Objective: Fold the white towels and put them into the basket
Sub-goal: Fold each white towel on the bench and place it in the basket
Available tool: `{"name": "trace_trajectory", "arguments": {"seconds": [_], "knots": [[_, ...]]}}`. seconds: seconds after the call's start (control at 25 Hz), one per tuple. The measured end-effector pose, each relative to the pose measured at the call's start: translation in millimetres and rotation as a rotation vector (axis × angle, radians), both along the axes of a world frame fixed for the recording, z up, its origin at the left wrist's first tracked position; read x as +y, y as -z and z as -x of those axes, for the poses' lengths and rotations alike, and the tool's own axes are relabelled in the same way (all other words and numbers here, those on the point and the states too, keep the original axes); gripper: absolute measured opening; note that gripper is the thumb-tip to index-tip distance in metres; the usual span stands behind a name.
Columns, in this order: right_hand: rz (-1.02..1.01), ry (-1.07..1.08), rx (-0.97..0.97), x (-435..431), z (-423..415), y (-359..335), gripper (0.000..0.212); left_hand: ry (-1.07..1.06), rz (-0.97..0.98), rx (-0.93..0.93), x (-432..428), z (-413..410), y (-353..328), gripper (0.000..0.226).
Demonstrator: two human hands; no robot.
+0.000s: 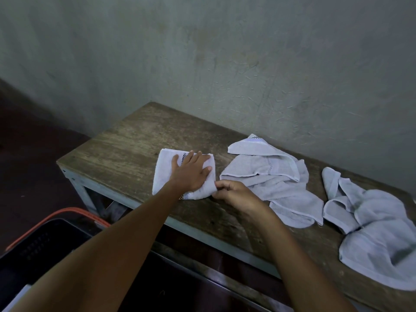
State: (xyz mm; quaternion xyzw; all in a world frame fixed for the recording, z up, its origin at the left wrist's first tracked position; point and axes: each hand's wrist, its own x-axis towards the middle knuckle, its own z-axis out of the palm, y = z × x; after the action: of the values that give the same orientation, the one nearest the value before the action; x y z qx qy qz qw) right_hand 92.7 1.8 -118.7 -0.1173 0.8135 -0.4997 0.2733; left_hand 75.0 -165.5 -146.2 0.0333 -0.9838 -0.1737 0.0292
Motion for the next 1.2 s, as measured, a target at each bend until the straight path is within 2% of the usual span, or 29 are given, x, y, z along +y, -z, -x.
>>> {"name": "trace_trajectory", "arguments": {"seconds": [0.08, 0.2, 0.36, 0.44, 0.52, 0.6, 0.68, 0.76, 0.8, 0.88, 0.96, 1.04, 1.2], "knots": [[-0.14, -0.09, 0.092, 0, -3, -1, 0.018, -0.017, -0.051, -0.006, 1, 2, -2, 0.044], [-0.219, -0.068, 0.087, -2, -2, -4, 0.019, -0.017, -0.104, -0.035, 3, 4, -8, 0.046], [-0.262, -0.018, 0.02, -8, -1, -6, 0.031, 0.019, 0.063, -0.028, 2, 2, -5, 0.047], [-0.213, -0.018, 0.004, -9, -2, -5, 0.029, 0.0, 0.076, 0.009, -3, 0, -6, 0.044], [-0.21, -0.032, -0.012, -7, -1, -2, 0.037, -0.056, 0.039, 0.076, -15, -5, -15, 0.04], [-0.322, -0.074, 0.037, -3, 1, -7, 0.047, -0.165, -0.03, 0.168, -33, -19, -27, 0.035], [-0.583, -0.099, 0.272, -3, 5, -18, 0.049, -0.315, -0.132, 0.237, -54, -46, -31, 0.026], [-0.746, -0.018, 0.545, -12, 4, -39, 0.044, -0.452, -0.353, 0.163, -73, -77, -29, 0.022], [-0.72, 0.006, 0.662, -23, 2, -45, 0.039, -0.492, -0.513, 0.083, -79, -92, -29, 0.023], [-0.537, -0.028, 0.826, -49, -5, -42, 0.025, -0.51, -0.799, -0.096, -82, -118, -31, 0.021], [-0.5, -0.222, 0.83, -72, -12, -20, 0.037, -0.442, -0.899, -0.241, -74, -133, -28, 0.02], [-0.634, -0.373, 0.719, -81, -14, 7, 0.051, -0.357, -0.995, -0.282, -63, -139, -20, 0.024], [-0.673, -0.39, 0.657, -85, -5, 17, 0.054, -0.254, -1.232, -0.285, -58, -141, -7, 0.03]]}}
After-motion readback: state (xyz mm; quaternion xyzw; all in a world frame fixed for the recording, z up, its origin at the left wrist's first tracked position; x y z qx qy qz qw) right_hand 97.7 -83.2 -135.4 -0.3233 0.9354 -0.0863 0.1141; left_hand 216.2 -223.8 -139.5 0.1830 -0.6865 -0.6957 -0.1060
